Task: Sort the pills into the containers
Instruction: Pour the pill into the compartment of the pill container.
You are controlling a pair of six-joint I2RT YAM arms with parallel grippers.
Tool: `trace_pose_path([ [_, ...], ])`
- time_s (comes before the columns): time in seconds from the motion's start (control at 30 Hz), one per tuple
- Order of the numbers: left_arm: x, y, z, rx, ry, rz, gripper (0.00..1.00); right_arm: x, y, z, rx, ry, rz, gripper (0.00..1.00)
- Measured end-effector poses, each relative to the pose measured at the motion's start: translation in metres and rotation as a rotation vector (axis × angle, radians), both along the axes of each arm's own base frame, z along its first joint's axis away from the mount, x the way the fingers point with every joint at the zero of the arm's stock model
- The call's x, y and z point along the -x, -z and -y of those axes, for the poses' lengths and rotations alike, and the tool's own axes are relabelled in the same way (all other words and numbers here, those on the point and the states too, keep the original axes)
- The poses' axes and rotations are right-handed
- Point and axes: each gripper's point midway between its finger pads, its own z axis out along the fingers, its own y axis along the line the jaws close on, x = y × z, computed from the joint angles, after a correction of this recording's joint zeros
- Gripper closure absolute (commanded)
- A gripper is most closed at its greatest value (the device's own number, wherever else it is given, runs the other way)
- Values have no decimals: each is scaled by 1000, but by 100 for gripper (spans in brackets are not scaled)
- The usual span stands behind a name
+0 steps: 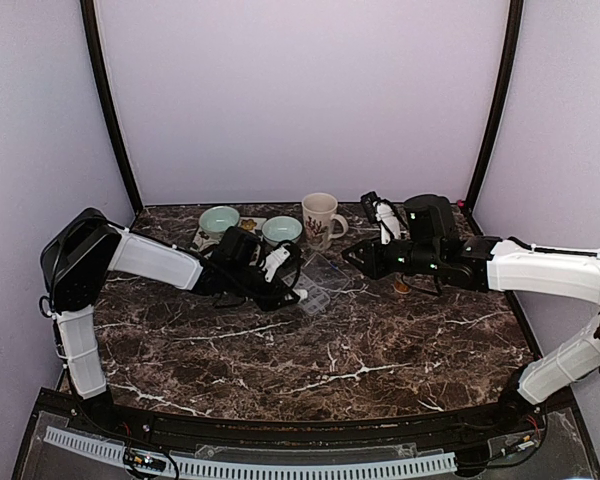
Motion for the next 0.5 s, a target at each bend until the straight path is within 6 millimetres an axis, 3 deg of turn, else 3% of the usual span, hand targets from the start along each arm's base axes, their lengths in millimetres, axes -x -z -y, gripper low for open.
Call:
trace_pose_path([
  [0.5, 3, 1, -3, -31, 1, 2, 100, 0, 0, 0, 0, -1, -1, 100],
])
